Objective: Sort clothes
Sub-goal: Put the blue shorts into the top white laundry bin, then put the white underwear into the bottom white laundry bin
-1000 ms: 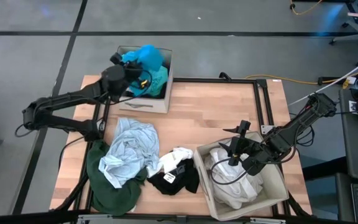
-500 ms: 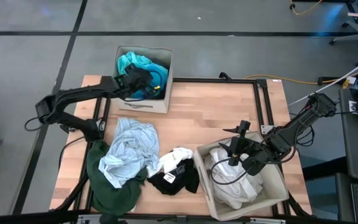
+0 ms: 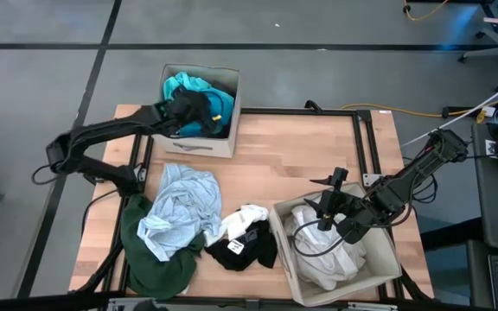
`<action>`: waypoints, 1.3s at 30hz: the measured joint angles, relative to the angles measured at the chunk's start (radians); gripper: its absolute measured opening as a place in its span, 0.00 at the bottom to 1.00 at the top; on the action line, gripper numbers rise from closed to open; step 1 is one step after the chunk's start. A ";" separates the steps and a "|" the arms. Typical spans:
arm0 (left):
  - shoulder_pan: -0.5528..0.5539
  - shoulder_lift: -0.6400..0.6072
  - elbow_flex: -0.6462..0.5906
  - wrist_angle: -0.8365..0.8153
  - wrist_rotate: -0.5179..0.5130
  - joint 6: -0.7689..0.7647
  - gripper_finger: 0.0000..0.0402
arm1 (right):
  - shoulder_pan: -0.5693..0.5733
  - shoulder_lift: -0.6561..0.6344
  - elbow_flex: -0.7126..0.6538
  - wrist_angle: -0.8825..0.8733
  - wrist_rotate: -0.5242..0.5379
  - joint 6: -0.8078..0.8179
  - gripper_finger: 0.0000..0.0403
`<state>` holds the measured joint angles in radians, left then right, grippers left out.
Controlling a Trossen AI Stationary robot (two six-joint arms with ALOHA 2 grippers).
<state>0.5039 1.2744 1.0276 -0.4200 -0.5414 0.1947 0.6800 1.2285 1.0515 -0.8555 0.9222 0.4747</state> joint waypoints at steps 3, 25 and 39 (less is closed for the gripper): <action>-0.015 -0.039 0.046 -0.022 0.057 -0.017 0.50 | 0.000 0.000 0.000 0.000 0.000 0.000 0.70; -0.503 -0.253 0.087 -0.014 0.290 -0.270 0.54 | 0.000 0.000 0.000 0.000 0.000 0.000 0.70; -0.772 0.008 -0.022 0.047 0.288 -0.484 0.53 | 0.000 0.000 0.000 0.002 0.000 -0.001 0.70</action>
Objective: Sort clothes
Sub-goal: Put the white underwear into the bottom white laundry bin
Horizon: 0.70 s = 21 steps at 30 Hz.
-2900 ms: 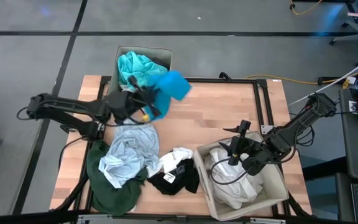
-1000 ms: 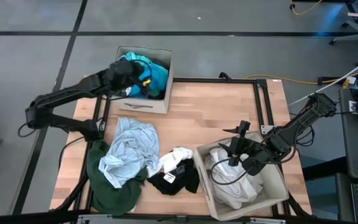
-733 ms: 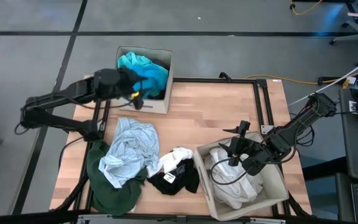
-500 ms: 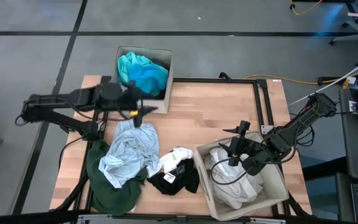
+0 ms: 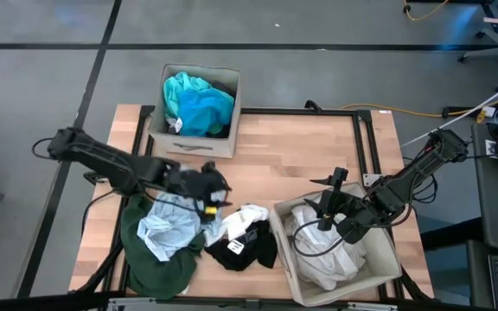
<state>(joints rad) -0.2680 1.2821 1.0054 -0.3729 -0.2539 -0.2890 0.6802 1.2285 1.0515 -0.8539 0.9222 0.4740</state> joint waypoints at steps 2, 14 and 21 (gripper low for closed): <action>-0.020 0.053 -0.010 0.012 0.000 -0.017 0.53 | 0.000 0.000 0.000 0.000 0.000 0.000 0.70; -0.068 0.297 -0.038 0.185 0.071 -0.135 0.53 | 0.000 0.000 0.000 0.060 -0.021 -0.007 0.70; -0.071 0.417 -0.038 0.338 0.016 -0.126 0.53 | 0.000 0.000 0.000 0.107 -0.053 -0.007 0.70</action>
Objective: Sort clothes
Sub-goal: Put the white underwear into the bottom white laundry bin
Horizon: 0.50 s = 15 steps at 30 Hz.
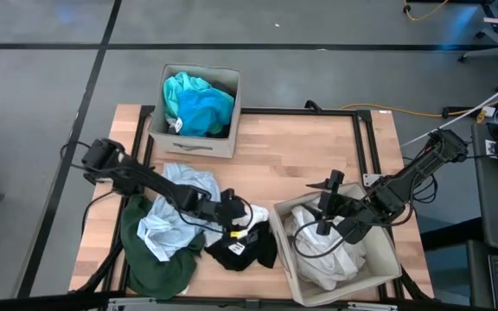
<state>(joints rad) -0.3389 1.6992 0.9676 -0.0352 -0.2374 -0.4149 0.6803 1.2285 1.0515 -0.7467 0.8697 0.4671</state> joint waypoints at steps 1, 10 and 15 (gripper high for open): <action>0.000 0.017 0.000 0.002 -0.035 -0.004 0.53 | 0.000 0.000 0.000 0.000 -0.003 0.000 0.70; 0.000 0.134 0.000 0.080 -0.112 -0.022 0.51 | 0.000 0.000 0.000 -0.001 -0.018 0.005 0.70; 0.000 0.145 0.000 0.070 -0.108 -0.017 0.29 | 0.000 0.000 0.000 -0.002 -0.020 0.005 0.70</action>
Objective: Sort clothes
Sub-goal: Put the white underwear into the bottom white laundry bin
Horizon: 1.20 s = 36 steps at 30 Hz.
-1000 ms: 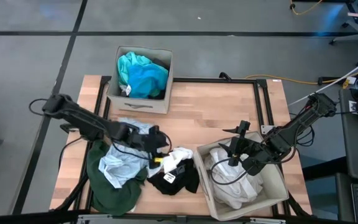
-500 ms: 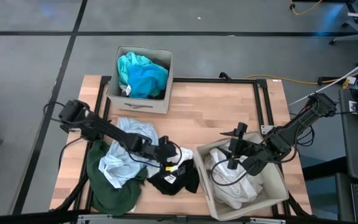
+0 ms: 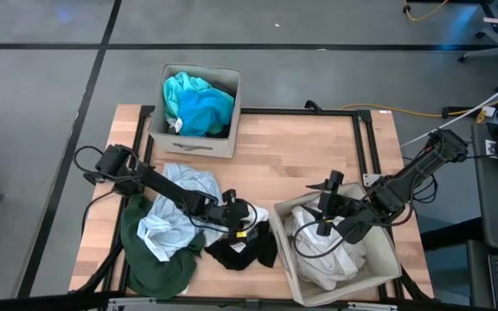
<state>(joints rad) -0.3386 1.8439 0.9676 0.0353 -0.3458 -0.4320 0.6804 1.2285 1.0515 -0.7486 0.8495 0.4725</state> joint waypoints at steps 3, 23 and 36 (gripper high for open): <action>0.000 -0.004 0.000 -0.008 0.002 0.028 0.10 | 0.000 0.000 0.000 0.001 0.000 -0.001 0.70; -0.035 -0.437 0.044 -0.117 -0.183 0.368 0.03 | -0.052 0.001 0.122 0.261 -0.056 -0.394 0.70; -0.035 -0.449 0.044 0.035 -0.183 0.496 0.03 | -0.287 0.119 0.122 0.489 -0.455 -0.579 0.70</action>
<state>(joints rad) -0.3740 1.3945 1.0115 0.0701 -0.5289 0.0641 0.3934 1.3472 1.1737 -0.2598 0.3945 -0.1066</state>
